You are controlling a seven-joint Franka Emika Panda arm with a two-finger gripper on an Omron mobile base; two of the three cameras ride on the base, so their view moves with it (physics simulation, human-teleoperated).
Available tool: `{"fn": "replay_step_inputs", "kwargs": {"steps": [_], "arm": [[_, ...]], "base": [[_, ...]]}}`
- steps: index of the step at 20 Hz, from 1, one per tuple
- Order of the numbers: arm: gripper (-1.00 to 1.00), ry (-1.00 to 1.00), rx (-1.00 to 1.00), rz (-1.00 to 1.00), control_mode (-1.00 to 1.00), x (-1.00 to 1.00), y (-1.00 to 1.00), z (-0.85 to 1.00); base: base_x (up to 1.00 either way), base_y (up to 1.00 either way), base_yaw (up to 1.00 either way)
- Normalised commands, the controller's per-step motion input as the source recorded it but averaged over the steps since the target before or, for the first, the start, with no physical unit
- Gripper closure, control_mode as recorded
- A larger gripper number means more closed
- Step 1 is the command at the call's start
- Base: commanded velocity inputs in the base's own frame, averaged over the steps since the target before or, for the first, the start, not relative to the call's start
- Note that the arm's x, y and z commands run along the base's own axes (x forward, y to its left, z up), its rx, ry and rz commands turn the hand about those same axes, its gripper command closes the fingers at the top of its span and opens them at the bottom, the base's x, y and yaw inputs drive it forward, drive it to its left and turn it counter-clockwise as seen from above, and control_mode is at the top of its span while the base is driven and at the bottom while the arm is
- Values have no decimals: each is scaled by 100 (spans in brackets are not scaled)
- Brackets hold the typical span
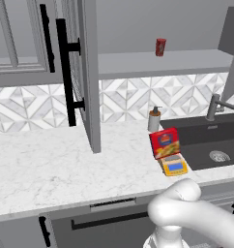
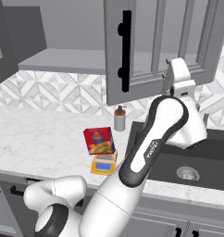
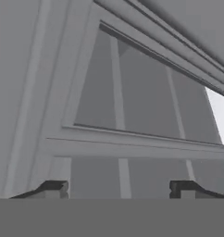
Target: Pick the boxed food and place it on the digital scale for weighing, and close the cabinet.
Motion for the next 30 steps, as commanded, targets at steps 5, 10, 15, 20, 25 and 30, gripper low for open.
{"fn": "replay_step_inputs", "kwargs": {"steps": [5,10,15,20,25,30], "arm": [[-100,23,15,-1,-100,100,1,-84],[-100,7,21,0,-100,100,-2,-52],[-100,1,7,0,-100,100,11,-20],[-100,3,2,0,-100,100,13,-48],[-100,0,6,0,-100,100,0,-61],[-100,0,1,0,-100,100,1,-43]], "base": [[0,0,0],[0,0,0],[0,0,0],[0,0,0],[0,0,0],[0,0,0]]}}
